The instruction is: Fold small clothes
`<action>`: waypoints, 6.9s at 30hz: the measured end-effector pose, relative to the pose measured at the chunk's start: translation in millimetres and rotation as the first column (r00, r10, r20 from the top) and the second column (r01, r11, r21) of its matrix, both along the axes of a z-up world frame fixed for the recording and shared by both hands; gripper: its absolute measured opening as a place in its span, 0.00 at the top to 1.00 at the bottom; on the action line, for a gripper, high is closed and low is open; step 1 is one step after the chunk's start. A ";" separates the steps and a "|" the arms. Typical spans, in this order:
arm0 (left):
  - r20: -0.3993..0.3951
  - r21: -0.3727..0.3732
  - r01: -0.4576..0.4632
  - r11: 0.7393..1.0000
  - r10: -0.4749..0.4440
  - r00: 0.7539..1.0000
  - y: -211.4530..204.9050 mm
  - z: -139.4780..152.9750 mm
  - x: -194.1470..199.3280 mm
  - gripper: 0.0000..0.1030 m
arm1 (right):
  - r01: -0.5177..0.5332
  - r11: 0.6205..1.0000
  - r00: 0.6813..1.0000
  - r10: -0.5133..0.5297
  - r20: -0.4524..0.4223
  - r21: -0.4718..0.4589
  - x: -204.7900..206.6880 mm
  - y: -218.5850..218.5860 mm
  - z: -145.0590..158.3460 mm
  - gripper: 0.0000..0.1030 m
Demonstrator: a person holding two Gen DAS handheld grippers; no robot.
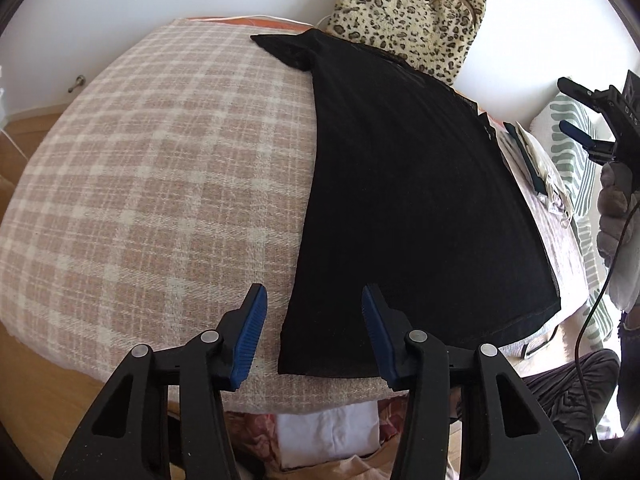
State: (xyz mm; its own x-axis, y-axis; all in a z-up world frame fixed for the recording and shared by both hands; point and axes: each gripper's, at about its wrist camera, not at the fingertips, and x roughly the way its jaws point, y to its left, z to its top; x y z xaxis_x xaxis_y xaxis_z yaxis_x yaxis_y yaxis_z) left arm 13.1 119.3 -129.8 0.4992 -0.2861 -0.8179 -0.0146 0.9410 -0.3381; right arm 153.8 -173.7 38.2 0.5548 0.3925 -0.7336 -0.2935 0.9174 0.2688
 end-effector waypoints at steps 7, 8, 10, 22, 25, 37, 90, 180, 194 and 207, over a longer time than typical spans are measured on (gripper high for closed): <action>0.024 0.008 -0.007 1.000 0.007 1.000 -3.4 0.9 3.3 0.69 | -0.076 0.997 0.996 0.077 -0.033 0.022 48.3 61.8 -3.5 0.00; 0.019 0.001 -0.005 1.000 0.005 1.000 -3.8 -0.5 3.2 0.70 | -0.087 0.996 0.996 0.088 -0.031 0.012 54.3 71.3 -4.6 0.00; 0.005 -0.004 0.002 1.000 -0.002 1.000 -5.4 -4.2 3.4 0.74 | -0.113 0.994 0.993 0.112 -0.028 -0.011 66.4 90.7 -6.9 0.00; -0.008 -0.007 -0.014 1.000 0.014 1.000 -5.5 -15.6 10.6 0.82 | -0.210 0.978 0.962 0.210 -0.173 0.019 149.9 202.2 -51.8 0.13; 0.021 0.035 -0.001 0.999 0.001 1.000 -11.0 -15.3 8.9 0.82 | -0.231 0.973 0.954 0.231 -0.193 0.019 165.8 229.2 -65.9 0.17; 0.036 0.043 -0.009 0.999 0.007 0.999 -14.0 -14.3 9.3 0.82 | -0.247 0.969 0.923 0.229 -0.308 -0.020 211.6 316.7 -141.1 0.30; 0.099 -0.082 0.062 0.995 -0.053 0.994 -39.5 13.1 17.2 0.98 | -0.117 0.971 0.988 0.093 -0.121 -0.209 272.4 249.3 -103.4 0.96; 0.059 -0.110 0.217 0.970 -0.212 0.976 -81.5 13.1 -7.4 0.65 | 0.092 0.975 0.987 -0.116 -0.110 -0.200 233.0 44.4 -71.3 0.44; 0.019 -0.085 0.218 0.972 -0.218 0.976 -100.4 0.7 -7.1 0.93 | -0.209 0.977 0.934 0.184 -0.308 -0.051 -10.7 -7.1 -67.7 0.44; 0.026 -0.098 0.190 0.977 -0.188 0.982 -92.9 -3.6 -20.6 0.95 | -0.300 0.953 0.839 0.283 -0.465 0.039 -107.3 16.1 -118.1 0.60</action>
State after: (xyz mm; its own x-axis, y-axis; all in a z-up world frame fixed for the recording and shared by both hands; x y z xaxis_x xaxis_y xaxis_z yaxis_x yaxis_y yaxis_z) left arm -7.5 26.4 -133.4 0.4418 -0.4563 -0.7724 0.1666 0.8877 -0.4292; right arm 46.5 -157.6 -79.9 0.0150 0.4533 -0.8912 -0.3991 0.8200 0.4103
